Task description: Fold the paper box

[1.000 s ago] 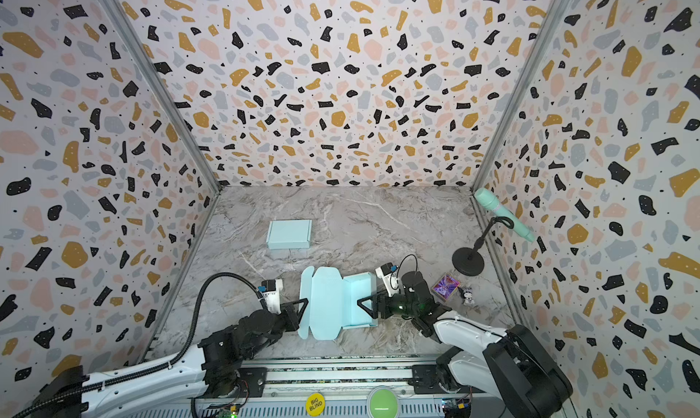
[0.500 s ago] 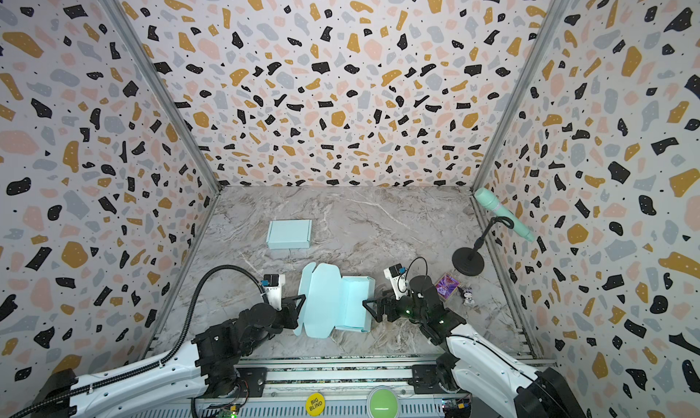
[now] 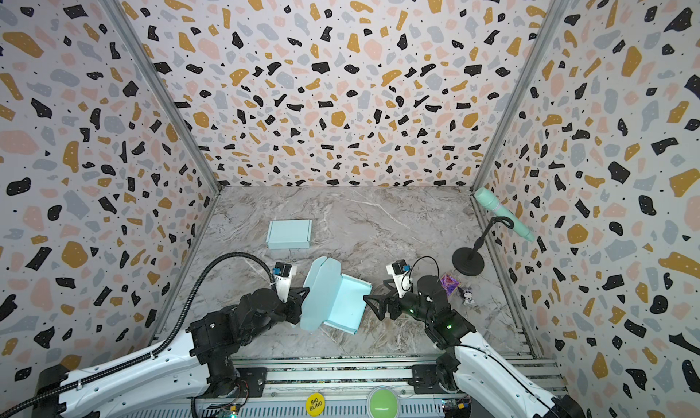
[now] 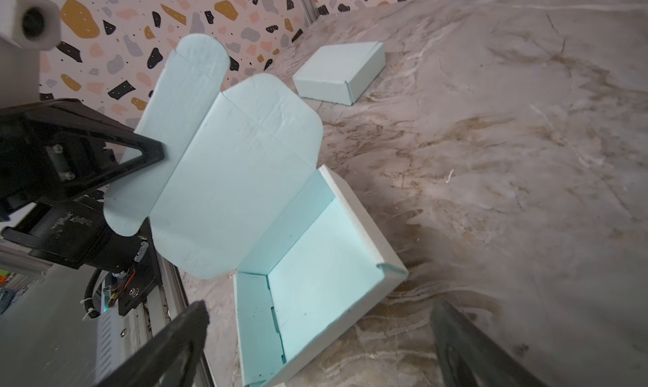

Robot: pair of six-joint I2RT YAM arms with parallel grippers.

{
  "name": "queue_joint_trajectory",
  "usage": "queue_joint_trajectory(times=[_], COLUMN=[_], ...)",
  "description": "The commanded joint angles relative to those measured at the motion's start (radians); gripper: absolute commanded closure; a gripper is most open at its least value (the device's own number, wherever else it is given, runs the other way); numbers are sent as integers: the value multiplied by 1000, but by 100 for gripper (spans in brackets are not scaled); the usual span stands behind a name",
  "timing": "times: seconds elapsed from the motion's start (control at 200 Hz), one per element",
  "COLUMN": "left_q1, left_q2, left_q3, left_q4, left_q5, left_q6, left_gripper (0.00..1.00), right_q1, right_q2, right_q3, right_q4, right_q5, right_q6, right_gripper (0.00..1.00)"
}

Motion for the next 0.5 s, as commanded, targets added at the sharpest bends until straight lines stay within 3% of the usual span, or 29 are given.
queue_joint_trajectory(times=[0.0, 0.085, 0.145, 0.305, 0.496], left_q1=[5, 5, 5, 5, 7], left_q2=[23, 48, 71, 141, 183], left_q3=[63, 99, 130, 222, 295], left_q4=[-44, -70, -92, -139, -185], left_q5=[96, 139, 151, 204, 235], left_q6=[106, 154, 180, 254, 338], left_gripper=[100, 100, 100, 100, 100], right_q1=[-2, -3, -2, -4, -4], right_q2=[-7, 5, 54, 235, 287], right_q3=[21, -47, -40, 62, 110], right_q4=[267, 519, 590, 547, 479], right_q5=[-19, -17, -47, -180, -252], right_q6=[-56, -60, -61, -122, -221], right_gripper=[1, 0, 0, 0, 1])
